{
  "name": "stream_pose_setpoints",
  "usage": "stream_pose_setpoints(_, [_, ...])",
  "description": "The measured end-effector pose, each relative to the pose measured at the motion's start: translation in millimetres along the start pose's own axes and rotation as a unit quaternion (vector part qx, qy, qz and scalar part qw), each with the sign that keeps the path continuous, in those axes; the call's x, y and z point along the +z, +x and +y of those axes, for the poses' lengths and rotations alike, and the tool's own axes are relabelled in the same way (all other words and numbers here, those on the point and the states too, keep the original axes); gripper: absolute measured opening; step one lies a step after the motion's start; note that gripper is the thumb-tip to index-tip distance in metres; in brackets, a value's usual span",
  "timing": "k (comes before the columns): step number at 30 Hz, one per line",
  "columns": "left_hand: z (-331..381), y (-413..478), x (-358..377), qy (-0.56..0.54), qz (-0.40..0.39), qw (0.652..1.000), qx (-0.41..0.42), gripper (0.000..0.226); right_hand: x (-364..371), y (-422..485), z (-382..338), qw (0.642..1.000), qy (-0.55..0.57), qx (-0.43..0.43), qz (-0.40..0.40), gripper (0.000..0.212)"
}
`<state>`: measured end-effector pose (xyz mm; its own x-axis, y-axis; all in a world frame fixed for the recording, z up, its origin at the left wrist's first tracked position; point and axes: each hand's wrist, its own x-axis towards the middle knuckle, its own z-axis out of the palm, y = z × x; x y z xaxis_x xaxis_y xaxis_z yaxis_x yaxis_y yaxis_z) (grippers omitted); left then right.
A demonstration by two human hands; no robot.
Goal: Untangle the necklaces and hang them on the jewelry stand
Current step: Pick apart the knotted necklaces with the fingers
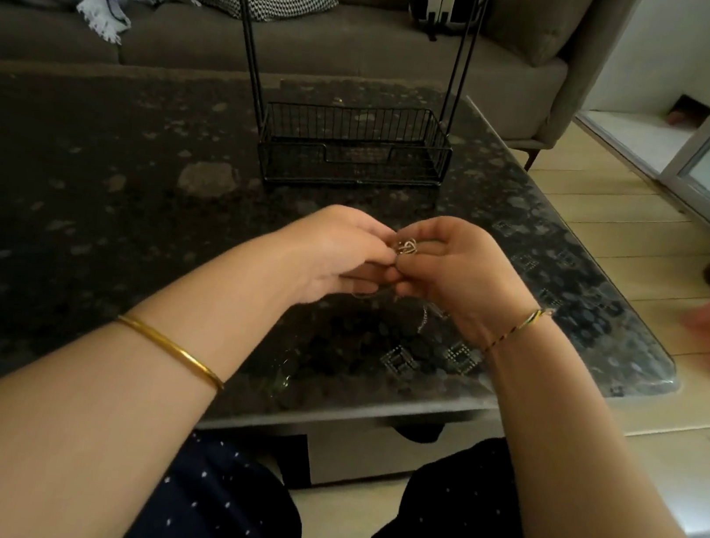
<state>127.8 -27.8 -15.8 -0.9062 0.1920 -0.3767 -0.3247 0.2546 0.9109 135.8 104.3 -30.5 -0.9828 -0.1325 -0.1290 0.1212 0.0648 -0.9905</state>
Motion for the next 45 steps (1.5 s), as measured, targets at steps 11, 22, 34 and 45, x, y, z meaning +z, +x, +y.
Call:
stream_pose_setpoints(11, [1.2,19.8,3.8,0.035,0.048,0.998,0.013,0.010,-11.3,7.2,-0.1,0.991,-0.127,-0.034,0.002,0.025])
stream_pose_setpoints(22, [3.6,37.3,1.2,0.075,0.161,0.981,0.078,0.018,-6.4,23.1,-0.5,0.988,-0.138,-0.012,0.070,0.012])
stream_pose_setpoints(34, [6.6,34.9,-14.9,-0.100,0.201,0.972,0.063,0.014,1.4,23.4,-4.3,0.986,-0.155,0.000,0.056,0.008])
stream_pose_setpoints(45, [3.0,36.1,-21.6,-0.060,0.212,0.971,0.094,0.014,9.6,23.9,-8.1,0.992,0.076,0.096,-0.011,0.014])
